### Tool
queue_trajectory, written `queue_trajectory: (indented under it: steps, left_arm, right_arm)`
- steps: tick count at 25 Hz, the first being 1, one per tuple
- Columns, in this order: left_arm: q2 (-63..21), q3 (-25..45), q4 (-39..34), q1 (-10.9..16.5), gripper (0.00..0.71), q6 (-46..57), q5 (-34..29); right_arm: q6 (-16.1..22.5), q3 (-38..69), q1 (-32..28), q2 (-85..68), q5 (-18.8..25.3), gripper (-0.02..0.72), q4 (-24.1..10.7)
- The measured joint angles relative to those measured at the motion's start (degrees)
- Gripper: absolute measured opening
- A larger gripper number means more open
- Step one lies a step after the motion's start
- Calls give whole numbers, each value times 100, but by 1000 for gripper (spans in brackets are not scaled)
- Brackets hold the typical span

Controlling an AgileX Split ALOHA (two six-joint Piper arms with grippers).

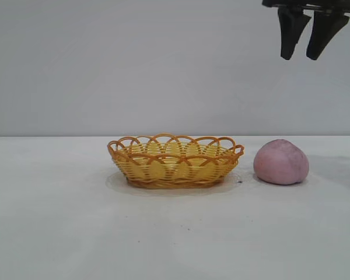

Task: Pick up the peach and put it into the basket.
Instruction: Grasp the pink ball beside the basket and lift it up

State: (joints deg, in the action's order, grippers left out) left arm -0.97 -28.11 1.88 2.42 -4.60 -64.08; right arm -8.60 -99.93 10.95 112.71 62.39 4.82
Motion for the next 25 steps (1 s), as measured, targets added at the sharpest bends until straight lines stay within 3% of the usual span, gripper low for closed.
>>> queue_trajectory:
  steps: [6, 15, 25]
  left_arm:
    - [-9, 0, 0, 0, 493, 0, 0]
    - [-9, 12, 0, 0, 493, 0, 0]
    - [-9, 12, 0, 0, 493, 0, 0]
  right_arm:
    - [0, 0, 66, 12, 364, 319, 258]
    - [11, 0, 731, 583, 740, 319, 147]
    - [21, 0, 721, 935, 774, 319, 236]
